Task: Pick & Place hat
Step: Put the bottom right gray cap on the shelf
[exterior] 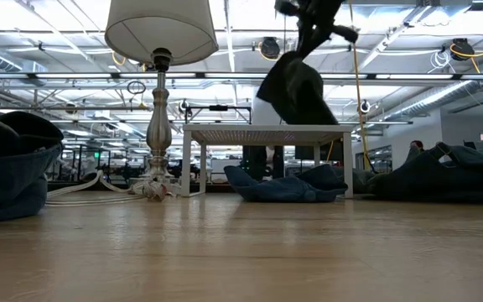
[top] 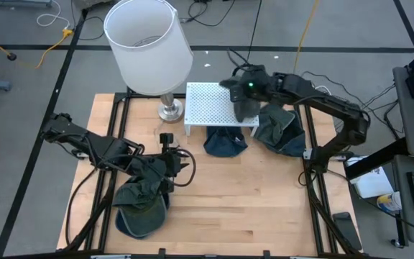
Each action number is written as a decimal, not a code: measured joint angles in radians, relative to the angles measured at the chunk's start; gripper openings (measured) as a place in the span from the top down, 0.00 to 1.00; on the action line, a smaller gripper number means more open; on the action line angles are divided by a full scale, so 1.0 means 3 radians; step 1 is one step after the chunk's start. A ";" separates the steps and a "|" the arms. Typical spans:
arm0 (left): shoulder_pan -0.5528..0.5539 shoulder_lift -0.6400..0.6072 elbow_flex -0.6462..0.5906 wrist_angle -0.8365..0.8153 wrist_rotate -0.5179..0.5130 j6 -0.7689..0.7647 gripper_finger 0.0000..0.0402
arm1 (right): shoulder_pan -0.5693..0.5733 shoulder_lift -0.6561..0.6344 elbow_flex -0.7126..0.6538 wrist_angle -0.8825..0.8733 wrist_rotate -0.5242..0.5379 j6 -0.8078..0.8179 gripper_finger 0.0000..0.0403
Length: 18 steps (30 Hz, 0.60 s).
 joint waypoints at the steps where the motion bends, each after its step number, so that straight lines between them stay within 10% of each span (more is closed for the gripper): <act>1: 0.0001 0.0000 0.0000 0.0000 -0.0001 0.0000 0.72 | -0.0001 0.0037 0.0000 0.0071 -0.0004 -0.0011 1.00; 18: 0.0010 0.0000 0.0000 -0.0001 0.0250 0.0014 0.72 | -0.0069 0.0550 0.0001 0.0543 -0.0432 -0.0008 0.99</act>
